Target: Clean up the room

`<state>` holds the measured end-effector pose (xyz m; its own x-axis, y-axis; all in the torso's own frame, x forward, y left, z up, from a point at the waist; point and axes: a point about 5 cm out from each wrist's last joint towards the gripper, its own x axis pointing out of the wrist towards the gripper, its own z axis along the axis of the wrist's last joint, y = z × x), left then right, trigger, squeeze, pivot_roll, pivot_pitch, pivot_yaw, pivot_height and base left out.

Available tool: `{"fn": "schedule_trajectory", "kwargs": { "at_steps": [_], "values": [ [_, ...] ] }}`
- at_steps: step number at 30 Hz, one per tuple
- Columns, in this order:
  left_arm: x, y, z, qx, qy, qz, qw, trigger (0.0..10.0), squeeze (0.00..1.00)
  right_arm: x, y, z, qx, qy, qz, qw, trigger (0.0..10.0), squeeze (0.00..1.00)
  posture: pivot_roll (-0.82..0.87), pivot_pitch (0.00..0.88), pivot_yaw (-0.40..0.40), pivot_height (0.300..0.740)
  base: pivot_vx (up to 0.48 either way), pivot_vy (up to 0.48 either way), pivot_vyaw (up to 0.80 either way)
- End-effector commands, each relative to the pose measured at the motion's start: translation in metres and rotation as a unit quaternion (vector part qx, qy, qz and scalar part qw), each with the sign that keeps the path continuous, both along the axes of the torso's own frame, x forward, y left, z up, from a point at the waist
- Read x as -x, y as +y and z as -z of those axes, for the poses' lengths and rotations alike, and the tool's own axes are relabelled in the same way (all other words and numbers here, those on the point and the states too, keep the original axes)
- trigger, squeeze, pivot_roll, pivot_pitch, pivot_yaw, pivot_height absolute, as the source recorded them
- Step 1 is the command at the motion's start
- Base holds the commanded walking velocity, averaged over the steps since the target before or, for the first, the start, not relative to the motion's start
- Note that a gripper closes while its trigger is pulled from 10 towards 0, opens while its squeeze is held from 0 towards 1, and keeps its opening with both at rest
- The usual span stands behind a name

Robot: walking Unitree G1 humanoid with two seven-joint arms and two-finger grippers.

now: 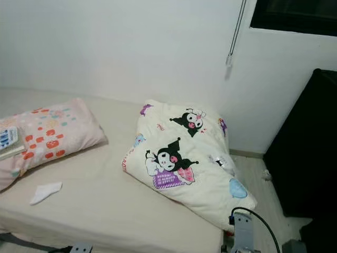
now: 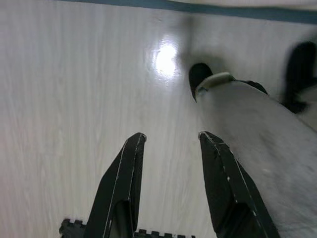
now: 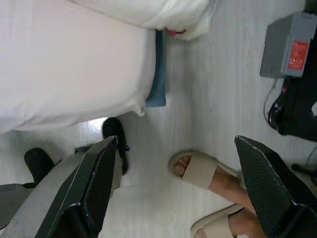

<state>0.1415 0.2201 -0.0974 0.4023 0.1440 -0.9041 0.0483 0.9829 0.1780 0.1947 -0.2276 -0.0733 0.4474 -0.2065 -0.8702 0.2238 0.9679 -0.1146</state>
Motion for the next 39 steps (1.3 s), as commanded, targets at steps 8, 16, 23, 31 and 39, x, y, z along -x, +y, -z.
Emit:
{"fn": "schedule_trajectory", "kwargs": {
  "at_steps": [8, 16, 23, 31, 39],
  "values": [
    [0.008, -0.001, 0.003, -0.004, 0.017, -0.006, 1.000, 10.0, 0.00, 0.001, -0.006, -0.001, 0.011, 0.003, 0.001, 1.000, 10.0, 0.00, -0.10, 0.000, -0.060, 0.740, 0.000, 0.000, 0.00],
    [0.009, -0.001, 0.003, -0.006, 0.019, -0.008, 1.000, 10.0, 0.00, -0.002, -0.007, -0.003, 0.003, -0.011, 0.012, 1.000, 10.0, 0.00, -0.09, 0.000, -0.060, 0.740, 0.000, 0.000, 0.00],
    [0.009, 0.000, 0.003, -0.007, 0.020, -0.007, 1.000, 10.0, 0.00, -0.014, -0.013, -0.011, -0.003, -0.047, 0.035, 0.998, 10.0, 0.00, -0.10, 0.000, -0.060, 0.740, 0.000, 0.000, 0.00],
    [0.011, 0.007, 0.002, -0.014, 0.014, -0.026, 0.999, 10.0, 0.00, -0.050, -0.027, -0.040, 0.028, -0.132, 0.037, 0.990, 10.0, 0.00, -0.09, 0.000, -0.054, 0.705, 0.000, 0.000, 0.00],
    [-0.017, 0.022, -0.012, -0.008, -0.058, -0.077, 0.995, 10.0, 0.00, -0.069, -0.043, -0.062, 0.040, -0.182, 0.081, 0.979, 10.0, 0.00, -0.08, 0.000, -0.052, 0.685, 0.000, 0.000, 0.00]
  ]
}}
